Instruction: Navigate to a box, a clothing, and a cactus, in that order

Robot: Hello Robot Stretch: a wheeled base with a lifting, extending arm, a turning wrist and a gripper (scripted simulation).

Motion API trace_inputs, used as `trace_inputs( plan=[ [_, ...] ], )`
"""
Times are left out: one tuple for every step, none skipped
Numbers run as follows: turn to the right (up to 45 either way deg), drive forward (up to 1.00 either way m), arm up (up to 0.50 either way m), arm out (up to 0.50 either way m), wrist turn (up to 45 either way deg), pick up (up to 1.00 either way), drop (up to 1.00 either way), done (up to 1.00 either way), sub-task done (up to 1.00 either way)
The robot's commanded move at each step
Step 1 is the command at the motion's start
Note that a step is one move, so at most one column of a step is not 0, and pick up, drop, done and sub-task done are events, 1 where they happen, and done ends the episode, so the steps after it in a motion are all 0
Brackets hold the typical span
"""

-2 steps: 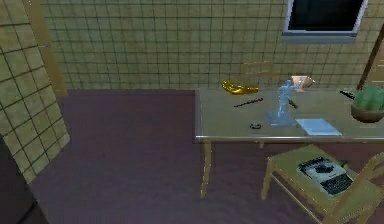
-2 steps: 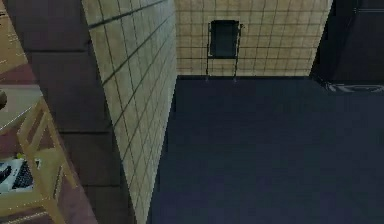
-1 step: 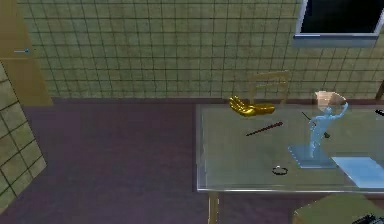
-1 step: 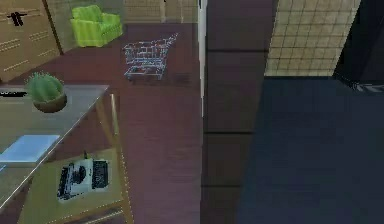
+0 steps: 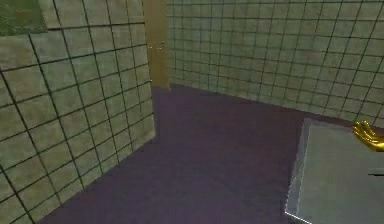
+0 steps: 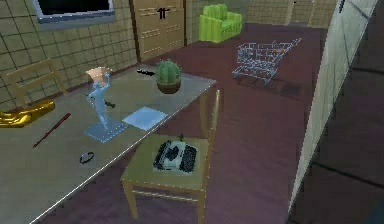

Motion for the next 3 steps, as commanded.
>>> trace_inputs(
  plan=[
    [0.0, 0.5, 0.0, 0.0, 0.0, 0.0, 0.0, 0.0, 0.0],
    [24.0, 0.0, 0.0, 0.0, 0.0, 0.0, 0.0, 0.0, 0.0],
    [0.0, 1.0, 0.0, 0.0, 0.0, 0.0, 0.0, 0.0, 0.0]
  ],
)
